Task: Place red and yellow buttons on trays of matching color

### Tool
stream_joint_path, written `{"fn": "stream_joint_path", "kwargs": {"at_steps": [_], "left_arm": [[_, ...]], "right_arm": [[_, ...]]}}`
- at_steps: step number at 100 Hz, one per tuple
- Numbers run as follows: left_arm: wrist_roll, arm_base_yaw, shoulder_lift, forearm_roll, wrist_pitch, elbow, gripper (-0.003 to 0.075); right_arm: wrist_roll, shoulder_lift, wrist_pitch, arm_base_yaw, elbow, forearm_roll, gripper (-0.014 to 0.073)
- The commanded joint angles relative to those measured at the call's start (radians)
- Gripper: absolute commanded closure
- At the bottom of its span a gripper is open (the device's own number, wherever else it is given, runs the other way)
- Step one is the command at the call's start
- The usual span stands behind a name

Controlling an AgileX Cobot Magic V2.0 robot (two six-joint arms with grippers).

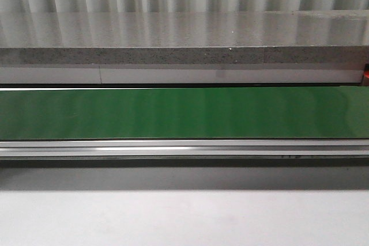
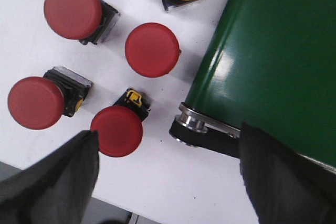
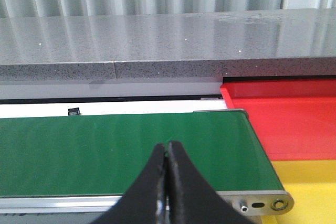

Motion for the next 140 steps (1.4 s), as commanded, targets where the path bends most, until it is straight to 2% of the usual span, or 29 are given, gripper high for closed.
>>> {"fn": "stream_joint_path", "kwargs": {"at_steps": [1,51,95,120,140], "left_arm": [[-0.001,0.013,0.017,-0.015,0.005,-0.055,0.0187],[0.122,0.026,0.246,-0.032,0.138,-0.250,0.0187],[0.179,0.026,0.311,-0.027,0.149,-0.278,0.0189],[0.179,0.026,0.311,-0.017,0.122,-0.278,0.0310],[0.179,0.026,0.334,-0.014,0.116,-0.278,0.0316]], "right_arm": [[-0.001,-0.013,-0.073,-0.007,0.002,-0.010,0.0659],[-0.001,-0.013,-0.073,-0.007,0.002,-0.010,0.0659],[-0.001,-0.013,-0.073,-0.007,0.002,-0.010,0.0659],[-0.001,-0.013,-0.073,-0.007,0.002,-0.010,0.0659],[-0.001,-0.013,-0.073,-0.007,0.002,-0.010,0.0659]]}}
